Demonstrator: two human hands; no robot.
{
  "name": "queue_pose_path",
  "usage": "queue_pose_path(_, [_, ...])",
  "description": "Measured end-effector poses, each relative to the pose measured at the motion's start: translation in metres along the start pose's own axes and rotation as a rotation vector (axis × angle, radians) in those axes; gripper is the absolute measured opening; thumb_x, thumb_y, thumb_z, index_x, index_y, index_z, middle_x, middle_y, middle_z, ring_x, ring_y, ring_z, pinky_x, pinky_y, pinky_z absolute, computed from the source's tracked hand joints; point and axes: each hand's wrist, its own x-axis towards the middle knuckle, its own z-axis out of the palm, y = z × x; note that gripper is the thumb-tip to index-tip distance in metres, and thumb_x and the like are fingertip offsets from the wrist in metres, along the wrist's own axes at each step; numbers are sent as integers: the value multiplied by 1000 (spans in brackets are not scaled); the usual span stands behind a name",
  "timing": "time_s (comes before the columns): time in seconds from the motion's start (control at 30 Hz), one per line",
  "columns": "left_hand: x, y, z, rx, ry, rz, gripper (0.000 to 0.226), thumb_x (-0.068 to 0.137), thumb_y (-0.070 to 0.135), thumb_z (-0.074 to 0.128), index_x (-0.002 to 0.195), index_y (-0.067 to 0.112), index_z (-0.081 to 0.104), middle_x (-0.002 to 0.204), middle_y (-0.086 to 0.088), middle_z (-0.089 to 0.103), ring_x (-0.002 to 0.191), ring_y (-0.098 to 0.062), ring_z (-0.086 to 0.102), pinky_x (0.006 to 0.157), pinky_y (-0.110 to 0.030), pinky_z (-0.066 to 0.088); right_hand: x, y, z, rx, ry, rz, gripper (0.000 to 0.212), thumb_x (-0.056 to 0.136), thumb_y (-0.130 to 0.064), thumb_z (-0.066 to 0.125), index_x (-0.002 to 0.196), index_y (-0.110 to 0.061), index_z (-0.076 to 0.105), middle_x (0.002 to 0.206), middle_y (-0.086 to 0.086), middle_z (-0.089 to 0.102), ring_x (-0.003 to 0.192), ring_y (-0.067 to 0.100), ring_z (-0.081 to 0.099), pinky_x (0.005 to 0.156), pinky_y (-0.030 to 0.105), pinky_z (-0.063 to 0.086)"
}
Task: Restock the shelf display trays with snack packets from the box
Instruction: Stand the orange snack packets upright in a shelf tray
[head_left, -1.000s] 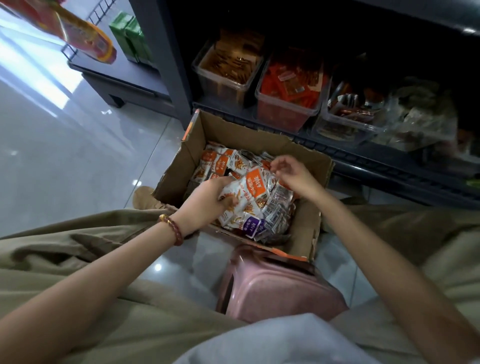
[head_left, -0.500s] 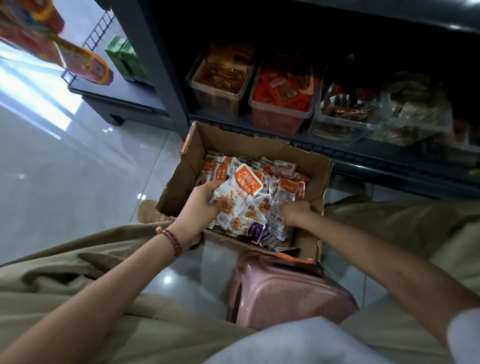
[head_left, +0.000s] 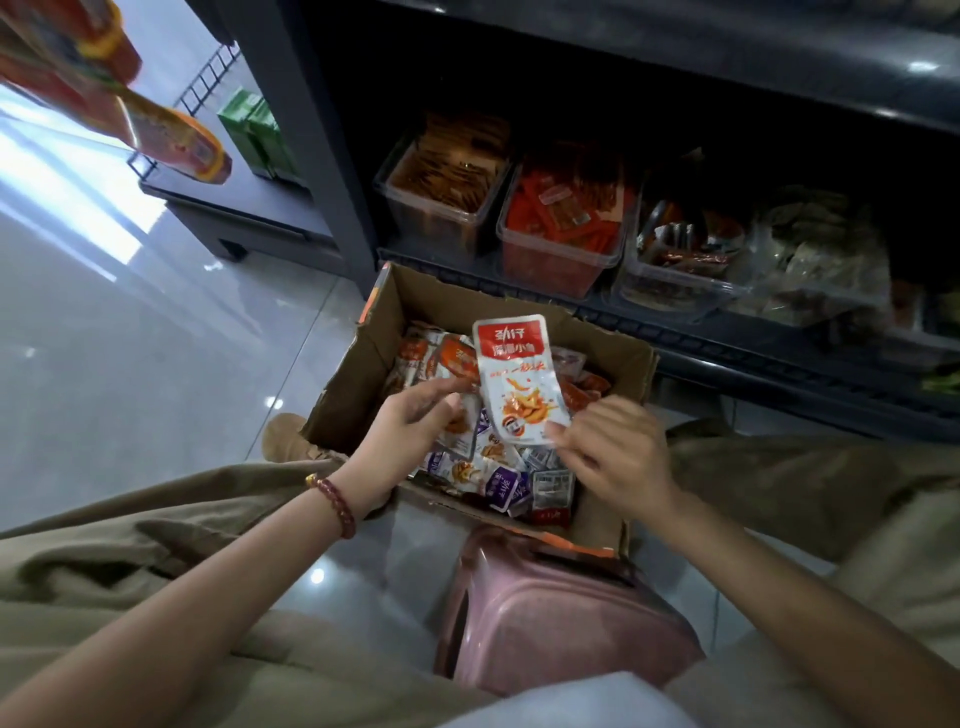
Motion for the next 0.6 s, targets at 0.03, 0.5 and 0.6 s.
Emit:
queue_pose_path(0.03, [-2, 4, 2, -43, -24, -22, 21, 101, 19, 43, 108, 22, 63, 107, -2, 70, 93, -10, 67, 67, -17, 54, 0, -5, 1, 6, 17, -28, 34, 89, -11, 65, 56, -7, 58, 54, 3, 52, 51, 16, 43, 58, 25, 37])
queue_pose_path(0.5, [-7, 19, 29, -324, -122, -38, 31, 88, 3, 62, 119, 10, 60, 114, -9, 69, 103, -27, 66, 85, -35, 55, -11, -25, 10, -107, -2, 86, 31, 89, -15, 65, 59, -10, 60, 54, -4, 56, 50, 12, 47, 61, 26, 28])
queue_pose_path(0.6, [-1, 16, 20, -354, -40, -31, 35, 87, 3, 65, 117, 20, 64, 126, -5, 63, 113, -27, 61, 92, -42, 52, -13, -18, 12, -121, 21, 214, 29, 83, -11, 70, 56, -11, 59, 52, -5, 59, 45, 10, 50, 60, 25, 30])
